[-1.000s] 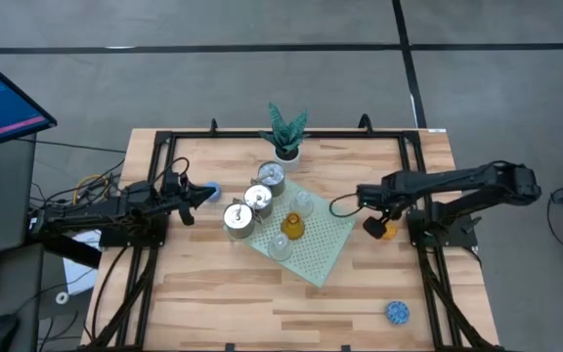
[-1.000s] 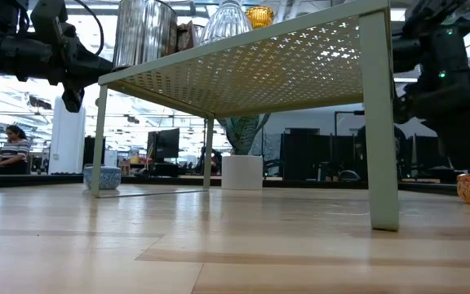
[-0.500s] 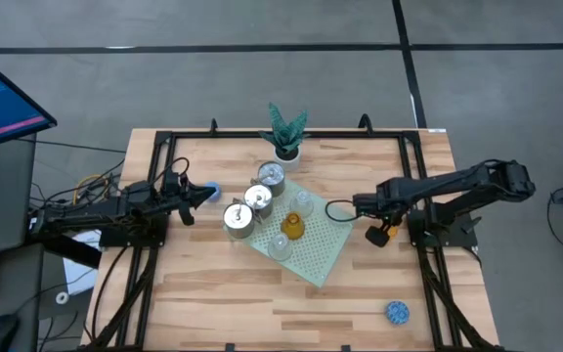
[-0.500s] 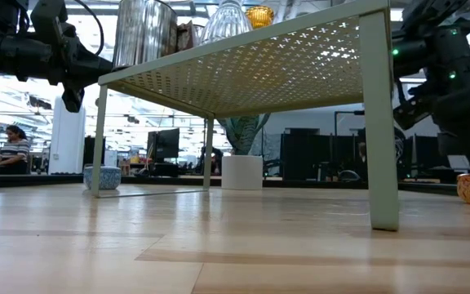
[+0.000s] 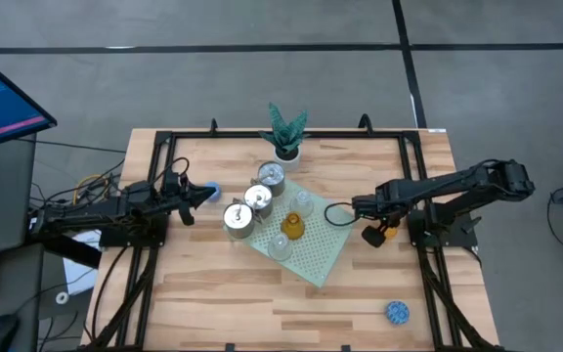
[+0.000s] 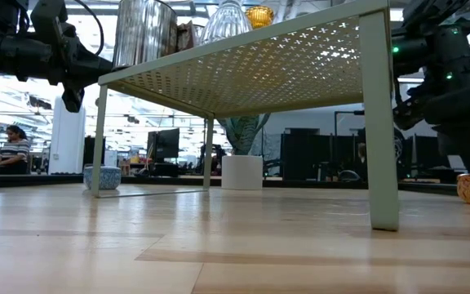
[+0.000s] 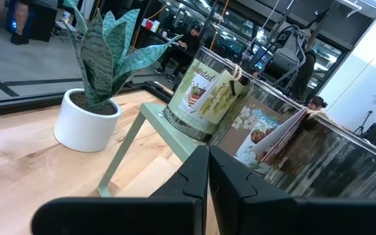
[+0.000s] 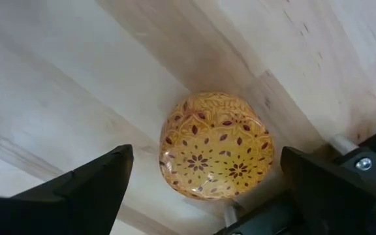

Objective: Pick & Place candle stick holders
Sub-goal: Put the yellow scented candle on the shelf

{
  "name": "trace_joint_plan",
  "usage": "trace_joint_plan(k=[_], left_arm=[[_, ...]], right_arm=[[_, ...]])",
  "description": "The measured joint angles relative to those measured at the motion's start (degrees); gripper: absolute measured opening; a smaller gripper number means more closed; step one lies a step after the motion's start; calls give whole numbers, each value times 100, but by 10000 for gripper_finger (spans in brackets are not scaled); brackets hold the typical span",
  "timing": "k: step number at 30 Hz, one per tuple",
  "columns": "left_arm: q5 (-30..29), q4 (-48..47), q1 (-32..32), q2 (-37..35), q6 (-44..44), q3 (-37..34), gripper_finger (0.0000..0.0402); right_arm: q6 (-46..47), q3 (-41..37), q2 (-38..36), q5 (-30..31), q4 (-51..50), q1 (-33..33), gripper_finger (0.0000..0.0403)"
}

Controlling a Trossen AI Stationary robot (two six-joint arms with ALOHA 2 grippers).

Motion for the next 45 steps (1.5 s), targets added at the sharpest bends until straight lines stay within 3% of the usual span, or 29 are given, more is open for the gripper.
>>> trace_joint_plan(k=[17,30,45], left_arm=[[1,1,0,0,0,-1,11],[-2,0,2,0,0,-1,11],[-1,1,1,-2,0,-1,11]], right_arm=[[611,-407,-7,-285,407,33,378],[578,-557,-17,-328,344,33,290],[532,-605,-26,-342,442,35,288]])
